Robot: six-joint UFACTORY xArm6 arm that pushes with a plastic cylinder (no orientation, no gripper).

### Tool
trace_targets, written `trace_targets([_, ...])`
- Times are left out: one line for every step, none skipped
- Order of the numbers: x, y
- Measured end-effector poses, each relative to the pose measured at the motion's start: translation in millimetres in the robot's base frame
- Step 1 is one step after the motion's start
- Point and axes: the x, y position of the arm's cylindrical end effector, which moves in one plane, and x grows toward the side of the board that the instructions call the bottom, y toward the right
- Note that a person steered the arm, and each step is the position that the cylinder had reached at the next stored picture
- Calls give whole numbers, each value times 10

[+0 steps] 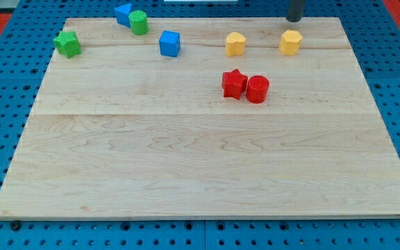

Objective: Place the arm on top of the blue cube

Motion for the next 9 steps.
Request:
trace_targets([663,-350])
trace_targets([544,-280])
trace_targets([373,-430])
trace_targets([369,-478])
trace_targets([383,-478])
trace_targets([326,-512])
trace_targets([230,-948])
trace_targets([153,-1467])
trace_targets([56,-1352])
